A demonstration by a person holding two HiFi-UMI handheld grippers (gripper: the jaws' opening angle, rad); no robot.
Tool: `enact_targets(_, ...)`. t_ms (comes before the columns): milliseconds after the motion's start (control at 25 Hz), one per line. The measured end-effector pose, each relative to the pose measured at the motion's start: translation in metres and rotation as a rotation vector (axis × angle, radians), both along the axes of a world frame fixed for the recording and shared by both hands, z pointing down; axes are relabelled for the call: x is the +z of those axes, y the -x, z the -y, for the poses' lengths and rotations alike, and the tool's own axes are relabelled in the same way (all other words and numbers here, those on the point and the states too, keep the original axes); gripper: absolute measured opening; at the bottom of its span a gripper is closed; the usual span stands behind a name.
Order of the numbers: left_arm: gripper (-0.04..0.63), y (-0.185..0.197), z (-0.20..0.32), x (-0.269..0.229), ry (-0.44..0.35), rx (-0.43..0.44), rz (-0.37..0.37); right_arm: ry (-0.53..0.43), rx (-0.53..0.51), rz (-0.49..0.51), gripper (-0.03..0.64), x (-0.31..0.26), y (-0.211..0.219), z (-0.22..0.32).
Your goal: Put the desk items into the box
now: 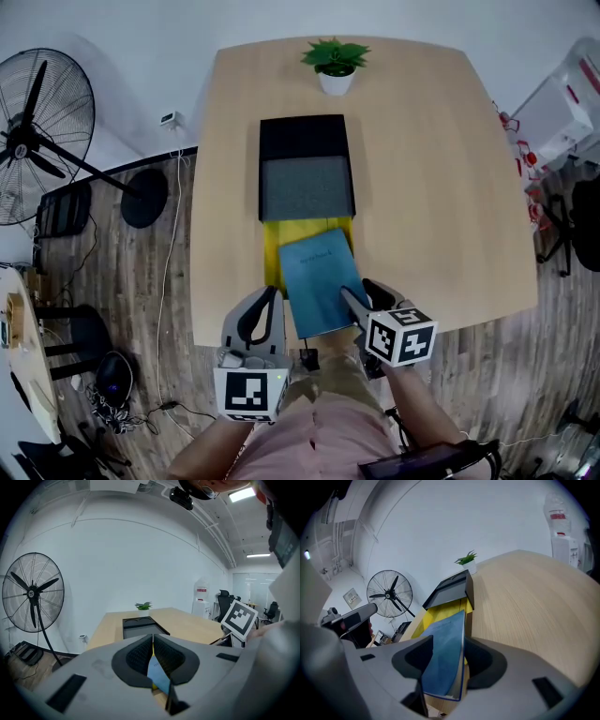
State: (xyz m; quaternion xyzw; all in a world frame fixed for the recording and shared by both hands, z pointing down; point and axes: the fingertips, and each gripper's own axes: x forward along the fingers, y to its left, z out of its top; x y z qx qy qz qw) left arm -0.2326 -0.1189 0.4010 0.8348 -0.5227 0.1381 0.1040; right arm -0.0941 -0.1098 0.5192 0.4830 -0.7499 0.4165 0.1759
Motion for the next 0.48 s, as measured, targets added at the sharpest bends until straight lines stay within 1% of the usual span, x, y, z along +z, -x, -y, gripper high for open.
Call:
enact_targets(120,0.018,-0.001,-0.007,0.001,-0.007,0.014,0.006,-0.009,0.000,-0.010,0.215,-0.002,0.004,-0.007)
enact_targets(360,0.018,0.008,-0.017,-0.009,-0.010,-0.016,-0.015,-0.001,-0.037,0.007,0.216,-0.002,0.027,-0.016)
enact_targets(480,0.018,0.017,-0.021,-0.010,-0.027,-0.019,0.005,-0.009,-0.040,0.032,0.216,-0.003,0.035,-0.015)
